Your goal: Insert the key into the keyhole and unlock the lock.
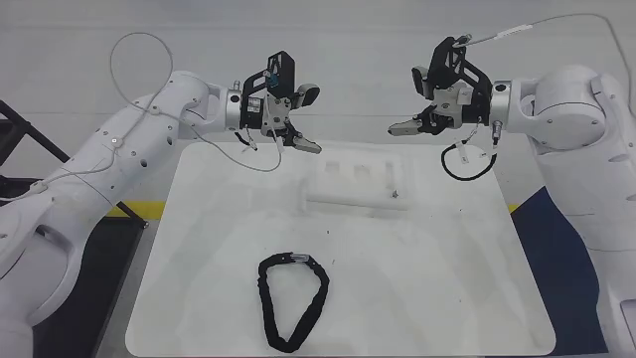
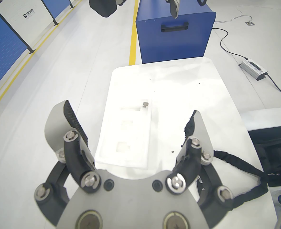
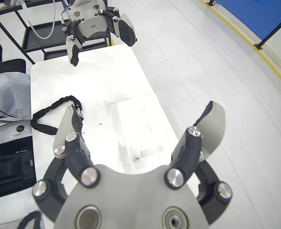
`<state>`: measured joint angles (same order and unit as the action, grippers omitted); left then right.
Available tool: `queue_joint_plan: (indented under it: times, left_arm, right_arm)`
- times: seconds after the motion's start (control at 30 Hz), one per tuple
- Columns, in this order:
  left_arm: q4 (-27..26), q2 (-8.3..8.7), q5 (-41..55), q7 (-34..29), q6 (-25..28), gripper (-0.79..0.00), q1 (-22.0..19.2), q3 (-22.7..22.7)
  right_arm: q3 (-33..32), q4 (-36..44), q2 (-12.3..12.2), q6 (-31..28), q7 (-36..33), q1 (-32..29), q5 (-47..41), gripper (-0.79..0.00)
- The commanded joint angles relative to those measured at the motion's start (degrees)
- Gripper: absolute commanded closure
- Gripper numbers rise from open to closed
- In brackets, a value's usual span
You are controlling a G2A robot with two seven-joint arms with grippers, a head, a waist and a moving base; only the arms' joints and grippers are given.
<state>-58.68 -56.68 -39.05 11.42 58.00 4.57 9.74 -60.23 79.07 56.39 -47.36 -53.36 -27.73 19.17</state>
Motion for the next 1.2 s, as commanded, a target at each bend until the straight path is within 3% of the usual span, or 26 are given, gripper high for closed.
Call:
queue_joint_plan:
  times: [0.0, 0.47, 0.83, 1.17]
  left_arm:
    - [0.0, 0.0, 0.0, 0.0, 0.0, -0.785, 0.0, 0.0]
    - [0.0, 0.0, 0.0, 0.0, 0.0, -0.785, 0.0, 0.0]
    - [0.0, 0.0, 0.0, 0.0, 0.0, -0.785, 0.0, 0.0]
    - [0.0, 0.0, 0.0, 0.0, 0.0, -0.785, 0.0, 0.0]
  right_arm:
    - [0.0, 0.0, 0.0, 0.0, 0.0, 0.0, 0.0, -0.785]
    - [0.28, 0.16, -0.2, 1.65, 1.19, -2.01, 2.17, -0.785]
    - [3.59, -4.87, -0.58, 3.71, -4.36, -4.87, 0.98, -0.785]
    - [8.65, -9.85, 0.24, 9.78, -8.58, -5.96, -0.02, -0.785]
